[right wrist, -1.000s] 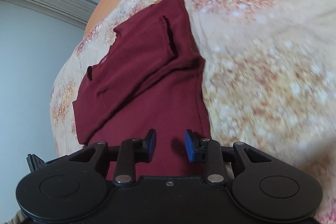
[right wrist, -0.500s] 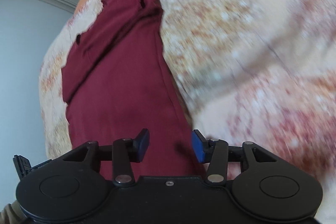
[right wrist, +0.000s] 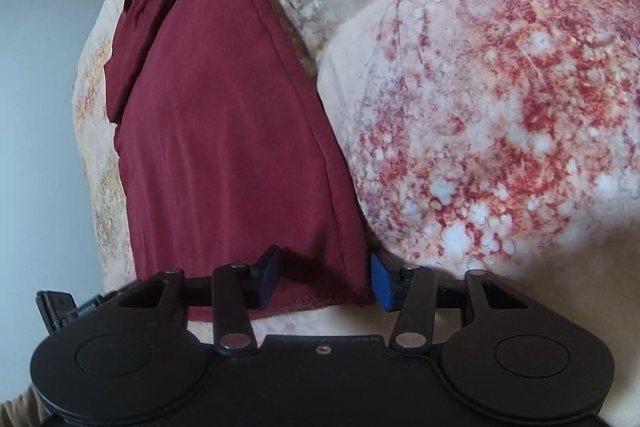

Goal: Fold small clothes

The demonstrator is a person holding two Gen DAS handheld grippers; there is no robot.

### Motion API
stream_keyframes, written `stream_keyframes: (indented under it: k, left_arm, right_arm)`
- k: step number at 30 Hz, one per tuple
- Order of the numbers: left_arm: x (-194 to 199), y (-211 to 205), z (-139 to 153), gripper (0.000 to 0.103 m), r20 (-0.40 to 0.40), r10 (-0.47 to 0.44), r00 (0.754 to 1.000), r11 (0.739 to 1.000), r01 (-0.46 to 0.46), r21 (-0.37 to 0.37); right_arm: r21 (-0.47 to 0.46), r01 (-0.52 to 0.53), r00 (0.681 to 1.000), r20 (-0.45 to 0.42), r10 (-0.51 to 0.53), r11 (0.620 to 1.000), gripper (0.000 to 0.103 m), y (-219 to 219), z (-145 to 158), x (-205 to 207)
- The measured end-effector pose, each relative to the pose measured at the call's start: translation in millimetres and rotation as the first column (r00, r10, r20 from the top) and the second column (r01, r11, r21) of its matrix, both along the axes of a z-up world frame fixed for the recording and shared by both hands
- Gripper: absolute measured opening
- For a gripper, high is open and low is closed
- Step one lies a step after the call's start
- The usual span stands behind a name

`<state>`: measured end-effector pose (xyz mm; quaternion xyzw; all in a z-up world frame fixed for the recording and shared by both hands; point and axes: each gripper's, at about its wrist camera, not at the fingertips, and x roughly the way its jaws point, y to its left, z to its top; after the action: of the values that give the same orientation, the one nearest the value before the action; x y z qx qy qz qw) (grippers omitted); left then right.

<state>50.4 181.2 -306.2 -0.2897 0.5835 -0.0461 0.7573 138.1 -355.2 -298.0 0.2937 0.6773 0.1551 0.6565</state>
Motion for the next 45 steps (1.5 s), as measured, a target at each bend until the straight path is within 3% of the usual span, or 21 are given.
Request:
stream_keyframes:
  k: [1,2,6,8,11,13,16,20,24,26,28,29,31,33,35,37,38,40,43,45]
  left_arm:
    - [0.4,-0.5,1.1,0.055,0.001,0.003,1.0,1.0,-0.003,-0.017]
    - [0.0,-1.2,1.9,0.05,-0.001,0.001,1.0,0.999,-0.001,-0.043]
    - [-3.7,-11.7,3.7,0.043,-0.005,-0.045,0.999,0.996,0.045,-0.072]
    - [-7.7,-12.4,6.9,0.012,0.0,-0.03,1.0,0.999,0.03,-0.045]
    - [-15.1,-7.6,19.5,0.006,0.037,0.009,0.999,0.995,-0.005,-0.102]
    - [-20.6,-3.1,33.9,0.006,0.08,0.012,0.997,0.989,0.0,-0.145]
    - [-32.3,5.7,47.1,0.005,0.092,0.018,0.996,0.991,-0.005,-0.135]
    - [-35.8,14.1,27.2,0.005,-0.004,0.053,0.999,0.997,-0.053,-0.061]
    - [-19.8,-4.8,10.9,0.005,-0.072,-0.009,0.997,0.998,0.013,0.057]
    - [-14.0,-13.9,16.3,0.007,-0.066,-0.054,0.996,0.992,0.062,0.114]
    - [-14.0,-18.1,25.0,0.013,-0.057,-0.083,0.995,0.986,0.09,0.141]
    - [-15.6,-19.4,30.7,0.021,-0.049,-0.092,0.995,0.983,0.099,0.156]
    - [-22.5,-24.3,44.6,0.037,-0.033,-0.122,0.992,0.972,0.126,0.197]
    - [-30.8,-32.1,59.7,0.044,-0.013,-0.193,0.981,0.945,0.189,0.267]
    - [-37.5,-48.1,69.4,0.048,-0.007,-0.308,0.951,0.892,0.291,0.346]
    - [-45.5,-68.2,76.5,0.049,-0.015,-0.443,0.896,0.802,0.404,0.439]
    - [-48.6,-79.4,77.5,0.051,-0.024,-0.517,0.856,0.743,0.462,0.484]
    - [-57.2,-102.2,78.8,0.055,-0.048,-0.666,0.744,0.592,0.566,0.574]
    - [-72.5,-128.5,73.2,0.055,-0.09,-0.846,0.525,0.329,0.648,0.687]
    - [-77.5,-139.3,64.5,0.055,-0.116,-0.913,0.39,0.192,0.663,0.723]
  right_arm:
    - [0.01,0.0,1.0,0.005,0.0,1.0,0.016,0.0,0.8,0.6]
    - [0.018,-0.008,1.0,0.012,0.008,1.0,0.01,0.2,2.6,0.7]
    - [0.056,-0.035,0.999,0.036,0.033,0.998,0.006,0.8,12.9,4.1]
    - [0.085,-0.024,0.999,0.045,0.021,0.996,0.005,-1.7,19.2,5.2]
    - [0.158,-0.019,0.997,0.071,0.008,0.987,0.005,-9.8,35.4,6.6]
    - [0.24,-0.03,0.996,0.092,0.008,0.97,0.004,-20.1,51.1,3.8]
    - [0.303,-0.044,0.996,0.086,0.019,0.952,0.004,-34.8,64.5,-3.1]
    - [0.21,-0.007,0.999,0.034,0.0,0.978,0.004,-45.0,47.9,-9.1]
    - [0.032,-0.069,0.998,-0.009,0.069,0.997,0.004,-19.5,21.6,-3.3]
    - [-0.055,-0.125,0.992,-0.003,0.125,0.991,0.017,-4.6,19.0,1.3]
    - [-0.104,-0.163,0.986,0.001,0.164,0.981,0.023,2.6,21.9,3.7]
    - [-0.1,-0.165,0.986,0.004,0.166,0.981,0.037,2.7,24.1,4.4]
    - [-0.091,-0.153,0.987,0.025,0.156,0.984,0.051,-0.8,32.5,5.4]
    - [-0.104,-0.144,0.986,0.066,0.152,0.984,0.055,-4.5,44.0,6.0]
    - [-0.121,-0.149,0.982,0.1,0.161,0.981,0.057,-6.3,54.5,7.2]
    - [-0.143,-0.16,0.976,0.126,0.178,0.977,0.059,-9.3,63.7,8.7]
    - [-0.154,-0.164,0.973,0.137,0.185,0.974,0.059,-7.6,67.6,8.8]
    - [-0.171,-0.163,0.969,0.155,0.19,0.972,0.059,-3.7,72.4,10.6]
    - [-0.183,-0.124,0.968,0.192,0.16,0.975,0.061,0.3,88.6,11.7]
    - [-0.189,-0.078,0.967,0.226,0.121,0.979,0.064,2.5,103.1,7.1]
